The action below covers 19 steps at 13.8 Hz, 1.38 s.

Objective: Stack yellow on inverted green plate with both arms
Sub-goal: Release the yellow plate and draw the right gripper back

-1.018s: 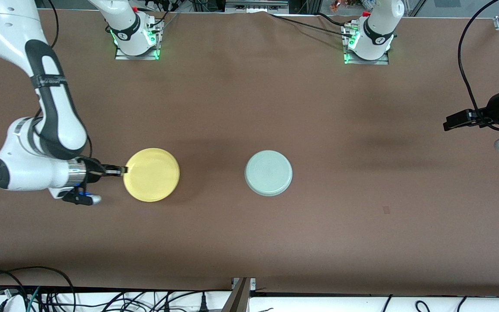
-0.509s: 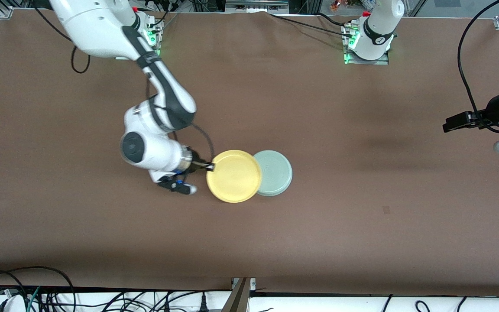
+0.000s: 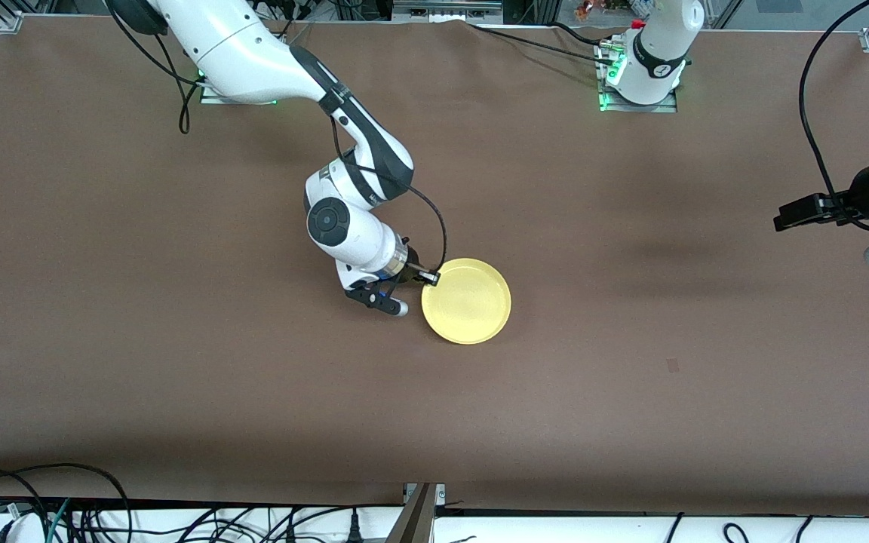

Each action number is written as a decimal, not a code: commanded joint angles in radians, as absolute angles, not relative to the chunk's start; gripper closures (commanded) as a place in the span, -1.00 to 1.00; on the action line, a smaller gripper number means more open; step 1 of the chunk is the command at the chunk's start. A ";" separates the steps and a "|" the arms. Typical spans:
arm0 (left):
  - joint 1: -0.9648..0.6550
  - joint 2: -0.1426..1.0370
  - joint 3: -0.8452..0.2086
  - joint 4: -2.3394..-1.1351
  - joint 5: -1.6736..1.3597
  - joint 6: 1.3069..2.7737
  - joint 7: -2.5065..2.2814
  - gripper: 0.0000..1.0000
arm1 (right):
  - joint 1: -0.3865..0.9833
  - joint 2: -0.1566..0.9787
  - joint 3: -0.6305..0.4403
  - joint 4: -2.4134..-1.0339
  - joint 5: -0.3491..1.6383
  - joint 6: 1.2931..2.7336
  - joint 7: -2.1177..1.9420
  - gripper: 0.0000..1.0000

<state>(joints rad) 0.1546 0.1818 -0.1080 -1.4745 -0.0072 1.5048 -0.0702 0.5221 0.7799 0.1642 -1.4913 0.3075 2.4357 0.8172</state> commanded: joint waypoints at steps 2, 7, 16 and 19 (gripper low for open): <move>0.153 0.199 -0.110 -1.440 -0.017 1.496 -0.054 -1.00 | 0.548 0.785 0.155 -1.480 0.313 2.439 0.831 1.00; 0.158 0.201 -0.110 -1.440 -0.017 1.496 -0.054 -1.00 | 0.617 0.737 0.057 -1.488 0.201 2.424 0.845 -1.00; 0.155 0.201 -0.110 -1.440 -0.018 1.496 -0.054 -1.00 | 0.611 0.460 -0.299 -1.488 0.199 1.955 0.489 -1.00; 0.152 0.201 -0.109 -1.440 -0.018 1.496 -0.054 -1.00 | 0.607 0.396 -0.447 -1.485 0.199 1.755 0.225 -1.00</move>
<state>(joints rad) 0.1537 0.1835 -0.1090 -1.4730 -0.0072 1.5048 -0.0702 0.6029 0.4471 -0.3802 -1.4640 0.2077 1.8232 0.3602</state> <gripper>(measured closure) 0.000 0.000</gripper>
